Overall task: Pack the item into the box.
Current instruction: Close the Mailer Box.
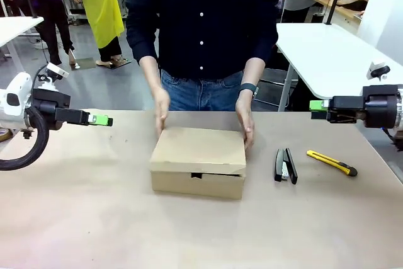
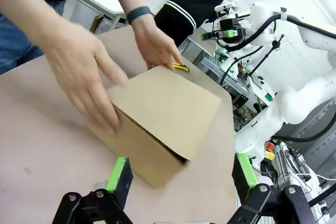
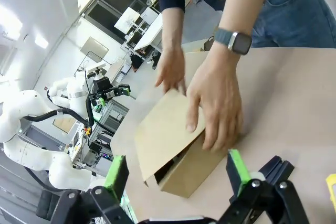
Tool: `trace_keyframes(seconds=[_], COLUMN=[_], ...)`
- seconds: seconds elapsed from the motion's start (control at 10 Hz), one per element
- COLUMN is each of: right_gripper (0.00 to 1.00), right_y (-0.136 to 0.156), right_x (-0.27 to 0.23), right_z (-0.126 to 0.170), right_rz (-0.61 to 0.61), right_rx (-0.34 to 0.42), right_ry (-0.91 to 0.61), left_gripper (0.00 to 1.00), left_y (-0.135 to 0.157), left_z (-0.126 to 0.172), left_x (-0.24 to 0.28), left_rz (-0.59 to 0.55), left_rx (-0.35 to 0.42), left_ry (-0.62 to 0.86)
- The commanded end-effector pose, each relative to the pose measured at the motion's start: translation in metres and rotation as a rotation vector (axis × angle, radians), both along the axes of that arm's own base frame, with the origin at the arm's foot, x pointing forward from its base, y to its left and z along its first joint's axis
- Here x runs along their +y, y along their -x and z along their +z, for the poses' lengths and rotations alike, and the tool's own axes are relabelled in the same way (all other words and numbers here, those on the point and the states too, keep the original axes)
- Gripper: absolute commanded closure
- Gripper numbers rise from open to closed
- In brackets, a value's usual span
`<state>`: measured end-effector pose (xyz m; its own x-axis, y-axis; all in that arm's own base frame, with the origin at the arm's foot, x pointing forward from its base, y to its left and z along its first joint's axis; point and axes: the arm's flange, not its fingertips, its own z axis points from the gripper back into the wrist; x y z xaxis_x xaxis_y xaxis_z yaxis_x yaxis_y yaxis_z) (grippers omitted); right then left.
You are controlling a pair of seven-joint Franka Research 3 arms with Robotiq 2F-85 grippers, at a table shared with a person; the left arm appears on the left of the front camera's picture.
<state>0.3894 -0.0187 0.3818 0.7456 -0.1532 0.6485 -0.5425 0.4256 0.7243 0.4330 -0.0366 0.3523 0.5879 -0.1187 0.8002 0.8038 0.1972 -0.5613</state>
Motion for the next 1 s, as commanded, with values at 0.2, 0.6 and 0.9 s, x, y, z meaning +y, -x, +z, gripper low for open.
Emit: trace_keyframes(seconds=[0.2, 0.6, 0.9], right_gripper=[0.00, 0.00, 0.00], right_y=[0.0001, 0.0001, 0.0001], right_x=[-0.0015, -0.0015, -0.0015], right_z=[0.0003, 0.0003, 0.0003], right_rz=[-0.004, -0.004, -0.004], right_rx=[-0.022, -0.022, -0.022], right_ry=[0.016, 0.016, 0.016], left_gripper=[0.00, 0.00, 0.00], left_y=[0.0004, 0.0004, 0.0004], left_z=[0.0011, 0.0011, 0.0011], left_x=[0.0015, 0.0015, 0.0015], left_rz=[-0.001, -0.001, -0.001], left_rx=[-0.017, -0.017, -0.017], left_ry=[-0.001, -0.001, -0.001])
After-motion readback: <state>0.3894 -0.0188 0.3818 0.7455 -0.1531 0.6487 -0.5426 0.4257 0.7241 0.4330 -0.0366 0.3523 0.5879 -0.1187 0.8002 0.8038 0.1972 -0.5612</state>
